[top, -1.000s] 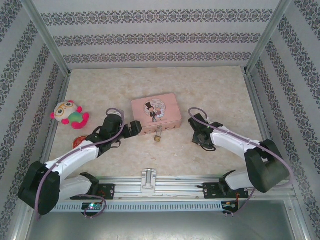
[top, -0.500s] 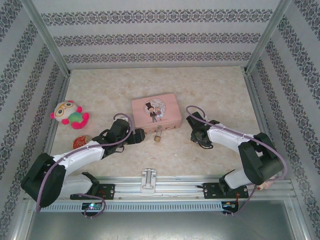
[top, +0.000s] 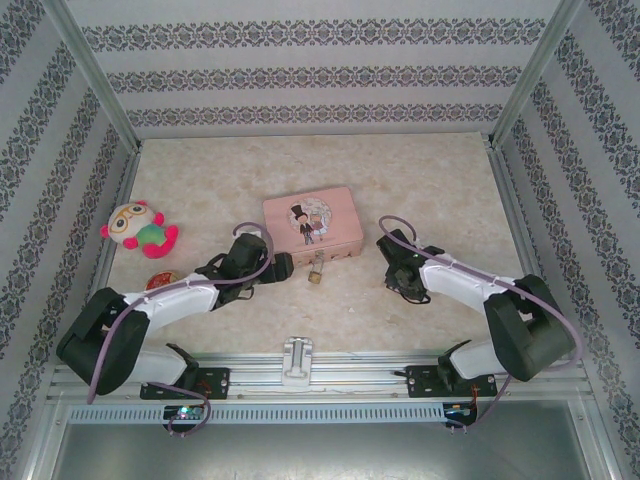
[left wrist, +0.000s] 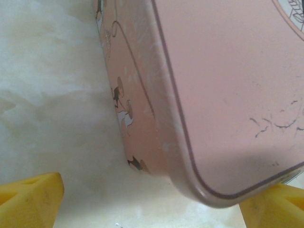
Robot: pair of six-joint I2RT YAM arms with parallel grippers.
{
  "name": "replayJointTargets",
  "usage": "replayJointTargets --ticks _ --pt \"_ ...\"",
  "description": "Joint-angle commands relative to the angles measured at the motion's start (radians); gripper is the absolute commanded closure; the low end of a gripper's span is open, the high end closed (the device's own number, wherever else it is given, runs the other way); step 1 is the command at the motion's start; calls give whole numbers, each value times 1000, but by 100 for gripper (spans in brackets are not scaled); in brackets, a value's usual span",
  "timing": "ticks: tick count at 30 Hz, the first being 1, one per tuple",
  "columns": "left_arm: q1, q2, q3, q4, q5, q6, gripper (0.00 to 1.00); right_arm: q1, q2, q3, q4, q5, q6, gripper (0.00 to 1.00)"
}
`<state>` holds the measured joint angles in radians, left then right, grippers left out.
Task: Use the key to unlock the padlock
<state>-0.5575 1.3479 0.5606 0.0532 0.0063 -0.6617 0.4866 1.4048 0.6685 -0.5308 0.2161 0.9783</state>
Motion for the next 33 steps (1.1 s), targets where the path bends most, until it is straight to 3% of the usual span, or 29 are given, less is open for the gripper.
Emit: replayJointTargets --ticks 1,23,33 --pt "-15 18 33 49 -19 14 6 1 -23 -18 -30 -3 33 71" --pt "-15 52 59 27 -58 52 3 36 -55 -93 32 -21 118 77" --pt "-13 20 59 1 -83 59 3 41 -68 -85 18 -7 108 89"
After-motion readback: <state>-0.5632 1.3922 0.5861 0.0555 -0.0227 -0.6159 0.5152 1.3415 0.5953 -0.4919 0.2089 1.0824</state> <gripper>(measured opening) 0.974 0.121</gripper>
